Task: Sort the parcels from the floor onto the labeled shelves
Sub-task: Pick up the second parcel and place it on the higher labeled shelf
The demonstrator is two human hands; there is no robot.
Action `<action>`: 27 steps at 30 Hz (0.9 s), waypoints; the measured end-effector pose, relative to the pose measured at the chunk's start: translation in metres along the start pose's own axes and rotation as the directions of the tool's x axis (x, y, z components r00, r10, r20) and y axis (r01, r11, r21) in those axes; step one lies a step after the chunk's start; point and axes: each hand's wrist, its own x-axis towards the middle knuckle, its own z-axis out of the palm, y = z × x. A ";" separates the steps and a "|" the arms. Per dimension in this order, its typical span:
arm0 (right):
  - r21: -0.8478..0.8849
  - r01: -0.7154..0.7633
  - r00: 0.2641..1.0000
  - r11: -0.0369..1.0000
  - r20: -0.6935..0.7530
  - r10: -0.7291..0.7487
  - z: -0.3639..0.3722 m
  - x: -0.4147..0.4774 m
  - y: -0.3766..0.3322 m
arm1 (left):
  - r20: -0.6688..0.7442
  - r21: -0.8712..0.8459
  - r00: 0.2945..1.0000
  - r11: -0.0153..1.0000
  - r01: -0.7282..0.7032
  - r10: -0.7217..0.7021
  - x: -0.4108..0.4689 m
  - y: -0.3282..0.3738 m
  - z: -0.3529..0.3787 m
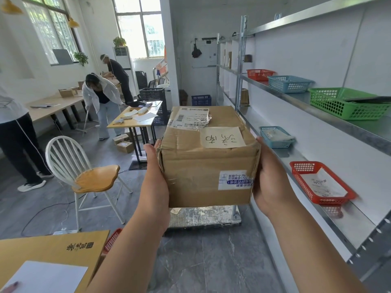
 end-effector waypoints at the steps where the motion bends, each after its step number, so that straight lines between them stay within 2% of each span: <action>1: 0.000 -0.013 1.000 1.000 0.002 0.013 0.000 0.000 0.000 | -0.009 -0.001 1.000 1.000 0.009 -0.009 0.000 -0.001 0.000; 6: 0.051 -0.043 0.996 0.998 0.081 0.038 0.000 -0.005 -0.002 | 0.036 -0.043 0.997 0.997 0.063 -0.062 0.003 -0.005 -0.004; 11: 0.089 -0.014 0.998 0.996 0.064 0.008 0.000 -0.010 0.000 | 0.056 -0.079 0.997 0.995 0.062 -0.058 0.007 -0.011 -0.012; 16: -0.014 -0.073 0.994 0.997 0.086 0.074 -0.003 -0.013 0.000 | 0.024 -0.059 1.000 0.998 0.015 -0.014 0.011 -0.017 -0.020; 21: -0.105 -0.125 0.969 0.987 0.201 0.144 -0.001 -0.012 0.001 | -0.020 -0.034 0.999 0.999 -0.040 0.039 0.020 -0.018 -0.026; 24: -0.180 -0.142 0.956 0.973 0.231 0.182 -0.002 -0.008 0.007 | -0.039 0.068 0.997 0.996 -0.061 0.064 0.025 -0.017 -0.029; 27: -0.213 -0.085 0.968 0.973 0.216 0.132 -0.003 -0.005 0.013 | -0.001 0.134 0.994 0.985 -0.106 0.107 0.030 -0.020 -0.033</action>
